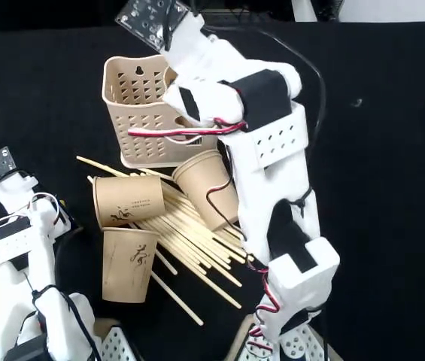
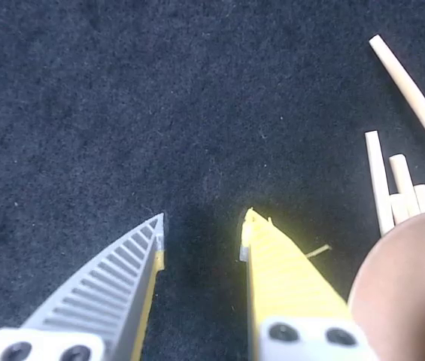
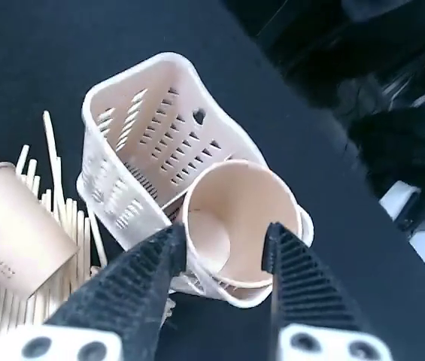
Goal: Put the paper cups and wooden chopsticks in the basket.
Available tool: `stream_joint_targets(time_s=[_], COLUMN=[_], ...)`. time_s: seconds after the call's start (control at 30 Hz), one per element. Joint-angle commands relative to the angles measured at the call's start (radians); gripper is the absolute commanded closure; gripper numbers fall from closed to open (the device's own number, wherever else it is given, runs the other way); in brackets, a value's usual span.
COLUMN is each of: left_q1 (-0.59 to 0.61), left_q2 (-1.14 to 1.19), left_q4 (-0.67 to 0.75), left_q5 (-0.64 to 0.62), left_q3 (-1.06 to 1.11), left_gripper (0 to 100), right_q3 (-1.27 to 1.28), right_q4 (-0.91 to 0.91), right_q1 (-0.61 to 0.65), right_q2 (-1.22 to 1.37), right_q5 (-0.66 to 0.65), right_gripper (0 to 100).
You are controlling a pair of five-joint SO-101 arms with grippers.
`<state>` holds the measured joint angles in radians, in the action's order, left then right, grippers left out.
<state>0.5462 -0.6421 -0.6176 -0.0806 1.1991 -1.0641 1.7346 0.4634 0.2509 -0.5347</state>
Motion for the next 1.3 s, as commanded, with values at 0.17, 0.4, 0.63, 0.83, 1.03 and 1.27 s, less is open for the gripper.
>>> stream_joint_targets(time_s=[0.17, 0.4, 0.63, 0.83, 1.03, 1.27], left_q1=[0.007, 0.007, 0.007, 0.007, 0.117, 0.275], left_q2=[-0.023, -0.023, -0.023, -0.025, -0.028, -0.023], left_q4=[0.017, 0.017, 0.017, 0.017, 0.018, 0.018], left_q5=[-0.011, -0.011, -0.011, -0.011, -0.048, -0.23], left_q3=[-0.008, -0.008, -0.008, -0.008, -0.025, -0.041], left_gripper=[83, 83, 83, 83, 83, 83], right_q3=[0.568, 1.198, 1.415, 1.508, 1.678, 1.693], right_q4=[0.029, -0.259, -0.413, -0.459, -0.651, -0.678], right_q1=[0.081, 0.23, 0.427, 0.542, 0.563, 0.566], right_q2=[-0.369, -0.524, -0.644, -0.766, -0.774, -0.773], right_q5=[0.114, 0.236, 0.19, 0.15, 0.15, 0.15], right_gripper=[82.5, 82.6, 82.5, 82.5, 82.5, 82.5])
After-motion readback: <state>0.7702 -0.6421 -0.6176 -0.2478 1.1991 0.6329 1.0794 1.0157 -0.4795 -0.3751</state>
